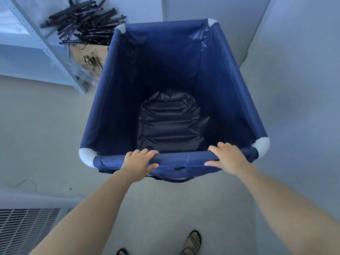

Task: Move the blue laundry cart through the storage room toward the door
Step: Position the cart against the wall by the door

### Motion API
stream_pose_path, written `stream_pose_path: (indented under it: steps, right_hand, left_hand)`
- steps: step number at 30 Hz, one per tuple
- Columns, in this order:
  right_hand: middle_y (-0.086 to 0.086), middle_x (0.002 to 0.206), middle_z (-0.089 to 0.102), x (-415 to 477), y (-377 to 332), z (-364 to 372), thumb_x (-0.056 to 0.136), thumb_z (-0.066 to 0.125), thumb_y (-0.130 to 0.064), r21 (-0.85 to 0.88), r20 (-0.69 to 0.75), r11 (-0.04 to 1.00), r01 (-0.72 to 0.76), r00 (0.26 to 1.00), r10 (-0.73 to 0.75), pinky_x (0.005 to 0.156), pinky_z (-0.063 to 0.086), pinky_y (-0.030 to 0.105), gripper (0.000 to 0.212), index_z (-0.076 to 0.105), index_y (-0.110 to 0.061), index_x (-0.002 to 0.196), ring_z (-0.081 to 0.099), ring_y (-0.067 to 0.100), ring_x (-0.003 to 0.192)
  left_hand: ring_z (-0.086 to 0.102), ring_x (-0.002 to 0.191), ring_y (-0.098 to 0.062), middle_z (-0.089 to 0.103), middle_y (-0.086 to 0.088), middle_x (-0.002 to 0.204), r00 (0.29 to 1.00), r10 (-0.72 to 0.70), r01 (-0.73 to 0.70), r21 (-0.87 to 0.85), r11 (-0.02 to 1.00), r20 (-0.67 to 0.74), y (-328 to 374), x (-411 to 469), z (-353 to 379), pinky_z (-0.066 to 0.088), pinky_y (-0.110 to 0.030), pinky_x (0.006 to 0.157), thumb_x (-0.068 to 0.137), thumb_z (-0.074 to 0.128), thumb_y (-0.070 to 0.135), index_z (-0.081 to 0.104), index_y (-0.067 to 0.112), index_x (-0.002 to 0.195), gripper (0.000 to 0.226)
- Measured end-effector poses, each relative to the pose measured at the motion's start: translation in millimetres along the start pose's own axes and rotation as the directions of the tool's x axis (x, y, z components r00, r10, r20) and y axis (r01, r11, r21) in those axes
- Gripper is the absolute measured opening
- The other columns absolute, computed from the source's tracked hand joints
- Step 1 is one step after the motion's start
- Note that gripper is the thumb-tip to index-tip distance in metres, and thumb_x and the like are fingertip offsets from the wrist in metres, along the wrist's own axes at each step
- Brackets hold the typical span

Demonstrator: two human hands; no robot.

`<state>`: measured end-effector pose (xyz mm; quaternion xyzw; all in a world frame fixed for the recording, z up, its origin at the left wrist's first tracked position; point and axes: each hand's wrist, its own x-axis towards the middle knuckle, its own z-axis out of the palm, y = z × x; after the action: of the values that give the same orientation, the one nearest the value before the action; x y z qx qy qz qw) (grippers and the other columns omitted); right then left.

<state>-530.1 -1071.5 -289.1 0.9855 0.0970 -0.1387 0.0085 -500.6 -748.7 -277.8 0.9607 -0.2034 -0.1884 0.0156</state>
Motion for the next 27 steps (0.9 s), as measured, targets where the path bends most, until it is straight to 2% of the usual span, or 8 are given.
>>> stream_pose_path:
  steps: [5, 9, 13, 17, 21, 24, 27]
  right_hand:
    - [-0.001, 0.086, 0.048, -41, -23, 10, 0.081, 0.041, -0.071, -0.019, 0.015, 0.998, -0.055, 0.998, 0.055, 0.069, 0.04, 0.034, 0.054, 0.047, -0.024, 0.106, 0.048, 0.022, 0.079]
    - [-0.002, 0.084, 0.044, -79, -54, 22, 0.081, 0.041, -0.071, -0.021, 0.029, 0.992, -0.126, 0.991, 0.127, 0.067, 0.037, 0.032, 0.054, 0.047, -0.024, 0.107, 0.044, 0.02, 0.076]
    - [-0.003, 0.084, 0.041, -118, -97, 33, 0.08, 0.042, -0.071, 0.001, 0.047, 0.974, -0.227, 0.973, 0.227, 0.066, 0.033, 0.03, 0.055, 0.048, -0.024, 0.107, 0.04, 0.018, 0.075]
    - [-0.005, 0.084, 0.042, -156, -147, 46, 0.078, 0.039, -0.074, 0.013, 0.038, 0.943, -0.333, 0.942, 0.332, 0.065, 0.033, 0.03, 0.056, 0.049, -0.027, 0.106, 0.042, 0.017, 0.076]
    - [-0.005, 0.088, 0.049, -183, -201, 52, 0.076, 0.037, -0.076, 0.062, 0.033, 0.905, -0.421, 0.907, 0.419, 0.066, 0.038, 0.031, 0.058, 0.051, -0.028, 0.106, 0.049, 0.017, 0.078]
    - [-0.006, 0.09, 0.045, -190, -236, 52, 0.074, 0.036, -0.079, 0.13, 0.05, 0.868, -0.479, 0.878, 0.477, 0.064, 0.037, 0.03, 0.061, 0.05, -0.028, 0.102, 0.049, 0.016, 0.077]
    - [-0.005, 0.098, 0.046, -189, -263, 54, 0.077, 0.038, -0.077, 0.13, 0.039, 0.881, -0.455, 0.89, 0.454, 0.061, 0.039, 0.028, 0.061, 0.052, -0.024, 0.103, 0.051, 0.015, 0.083]
  left_hand:
    - [0.053, 0.106, -0.021, 0.054, 0.001, 0.12, 0.963, 0.182, -0.185, -0.002, 0.983, 0.201, -14, -16, 3, 0.047, -0.037, 0.086, 0.093, 0.039, 0.054, 0.03, 0.031, 0.136, 0.05]
    - [0.055, 0.103, -0.021, 0.055, 0.002, 0.118, 0.928, 0.329, -0.347, 0.087, 0.934, 0.173, -25, -40, 19, 0.046, -0.035, 0.077, 0.093, 0.037, 0.056, 0.029, 0.027, 0.137, 0.053]
    - [0.056, 0.1, -0.022, 0.055, 0.002, 0.117, 0.869, 0.449, -0.475, 0.098, 0.874, 0.207, -44, -57, 28, 0.048, -0.037, 0.078, 0.093, 0.034, 0.057, 0.028, 0.027, 0.138, 0.054]
    - [0.056, 0.094, -0.022, 0.055, 0.002, 0.113, 0.804, 0.568, -0.592, 0.14, 0.794, 0.176, -66, -80, 41, 0.044, -0.034, 0.069, 0.093, 0.031, 0.058, 0.028, 0.026, 0.137, 0.054]
    - [0.055, 0.094, -0.021, 0.055, 0.004, 0.109, 0.768, 0.623, -0.641, 0.167, 0.749, 0.148, -88, -96, 40, 0.046, -0.035, 0.068, 0.093, 0.032, 0.058, 0.034, 0.029, 0.131, 0.049]
    - [0.054, 0.094, -0.019, 0.056, 0.005, 0.107, 0.731, 0.663, -0.682, 0.137, 0.718, 0.162, -101, -106, 35, 0.045, -0.034, 0.071, 0.093, 0.036, 0.055, 0.037, 0.029, 0.127, 0.043]
    - [0.054, 0.094, -0.017, 0.058, 0.008, 0.106, 0.723, 0.669, -0.689, 0.109, 0.716, 0.172, -113, -111, 30, 0.048, -0.036, 0.077, 0.092, 0.038, 0.053, 0.039, 0.031, 0.125, 0.039]
